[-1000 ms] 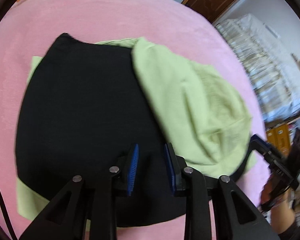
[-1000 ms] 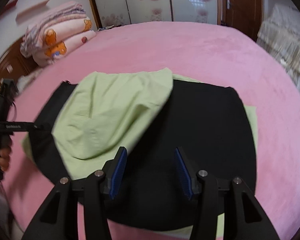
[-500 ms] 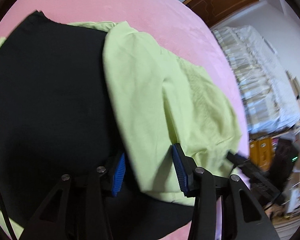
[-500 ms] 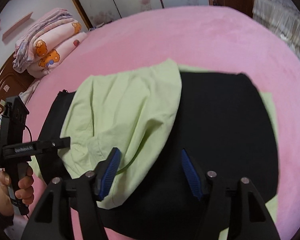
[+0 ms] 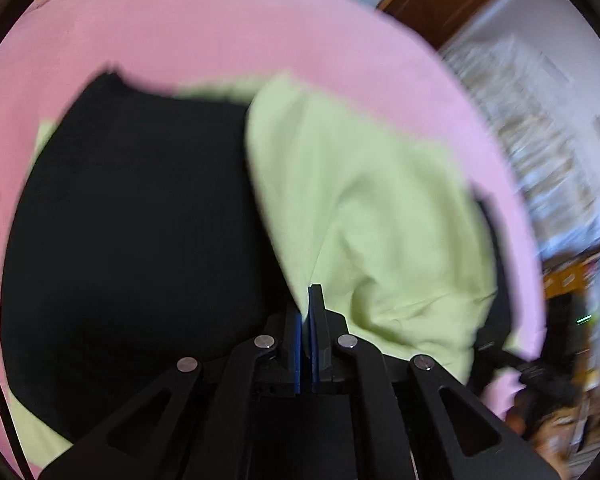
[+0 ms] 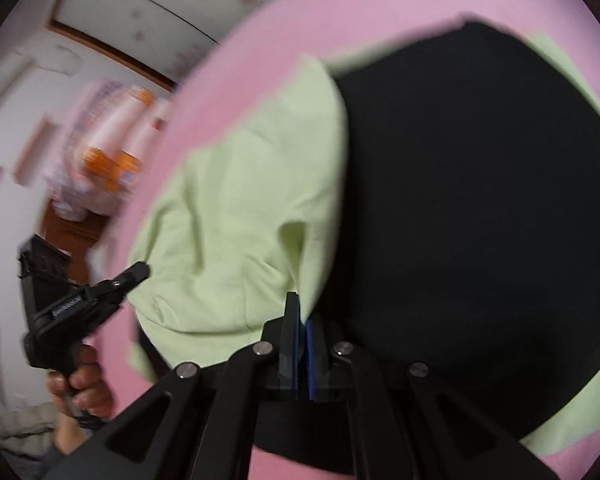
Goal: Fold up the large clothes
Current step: 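Lay the green hood over the black bundle with both tools, then smooth the green hood flat on the bundle and open both tools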
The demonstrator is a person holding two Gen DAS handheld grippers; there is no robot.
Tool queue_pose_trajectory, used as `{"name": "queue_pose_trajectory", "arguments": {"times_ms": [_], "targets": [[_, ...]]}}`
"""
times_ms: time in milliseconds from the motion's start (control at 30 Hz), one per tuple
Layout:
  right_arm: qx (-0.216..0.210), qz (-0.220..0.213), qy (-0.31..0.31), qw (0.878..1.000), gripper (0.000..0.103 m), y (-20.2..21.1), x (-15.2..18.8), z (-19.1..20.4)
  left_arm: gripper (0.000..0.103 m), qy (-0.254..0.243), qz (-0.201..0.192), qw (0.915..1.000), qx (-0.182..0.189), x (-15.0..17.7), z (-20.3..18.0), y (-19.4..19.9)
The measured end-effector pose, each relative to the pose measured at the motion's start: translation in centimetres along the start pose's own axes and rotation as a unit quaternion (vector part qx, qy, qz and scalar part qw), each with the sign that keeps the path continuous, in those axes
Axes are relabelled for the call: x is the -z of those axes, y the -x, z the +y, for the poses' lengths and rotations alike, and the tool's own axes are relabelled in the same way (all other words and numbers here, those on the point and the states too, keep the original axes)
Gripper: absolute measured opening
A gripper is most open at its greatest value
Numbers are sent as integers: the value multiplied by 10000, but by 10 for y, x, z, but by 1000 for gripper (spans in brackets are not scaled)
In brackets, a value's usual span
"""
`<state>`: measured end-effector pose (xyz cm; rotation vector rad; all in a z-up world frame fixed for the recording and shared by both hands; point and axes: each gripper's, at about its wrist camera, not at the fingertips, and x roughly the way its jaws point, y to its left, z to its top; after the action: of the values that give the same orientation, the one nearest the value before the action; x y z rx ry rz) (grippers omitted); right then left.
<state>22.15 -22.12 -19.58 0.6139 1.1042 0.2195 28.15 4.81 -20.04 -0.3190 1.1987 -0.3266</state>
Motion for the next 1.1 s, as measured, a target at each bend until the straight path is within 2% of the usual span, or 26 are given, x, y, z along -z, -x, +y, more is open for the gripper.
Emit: {"name": "queue_pose_trajectory", "arguments": {"times_ms": [100,133,200,233,300,367,533,567,600,633,667,700,800,867,933,967,1000,1033,1100], "targets": [[238,-74,298,9992,5,6,6,12,6,98,-128,9998,139,6,3,0],[377,-78,398,9985,10,10,6,17,9,111,-139,9997,141,5,1,2],[618,-98,624,9961,18,19,3,26,28,70,-154,9998,133,5,0,10],[722,-195,744,9944,23,27,1,31,32,61,-196,9997,107,6,3,12],[904,-470,945,9903,33,41,-2,38,46,70,-341,9994,83,5,3,18],[963,-748,1068,9868,48,52,-10,42,47,158,-409,9989,139,5,8,25],[873,-760,837,9897,49,34,-41,34,45,730,-322,9957,461,3,23,11],[900,-662,801,9905,49,26,-46,32,31,774,-346,9952,481,6,20,6],[977,-517,759,9910,46,15,-50,28,2,734,-361,9954,500,7,17,3],[994,-347,740,9917,14,6,-52,24,2,655,-374,9960,473,8,12,-2],[1011,-342,698,9918,2,4,-53,19,2,583,-484,9966,333,10,10,-1],[952,-523,598,9923,2,8,-51,11,2,503,-571,9968,234,13,8,-3],[928,-465,539,9931,2,2,-45,0,3,388,-501,9978,189,17,10,-14],[1061,-491,741,9904,4,3,-41,7,6,392,-517,9978,161,16,11,-10],[1202,-465,857,9880,13,9,-41,17,15,351,-511,9981,13,15,6,-1],[1288,-488,915,9862,19,13,-40,21,26,338,-541,9978,-163,15,3,6],[1383,-596,1019,9833,23,21,-38,26,31,295,-644,9969,-351,16,0,15],[1447,-727,1093,9807,29,30,-37,29,32,240,-767,9957,-454,16,-4,22],[1512,-1044,1279,9746,32,45,-35,40,32,59,-1089,9925,-550,17,-13,42]]}}
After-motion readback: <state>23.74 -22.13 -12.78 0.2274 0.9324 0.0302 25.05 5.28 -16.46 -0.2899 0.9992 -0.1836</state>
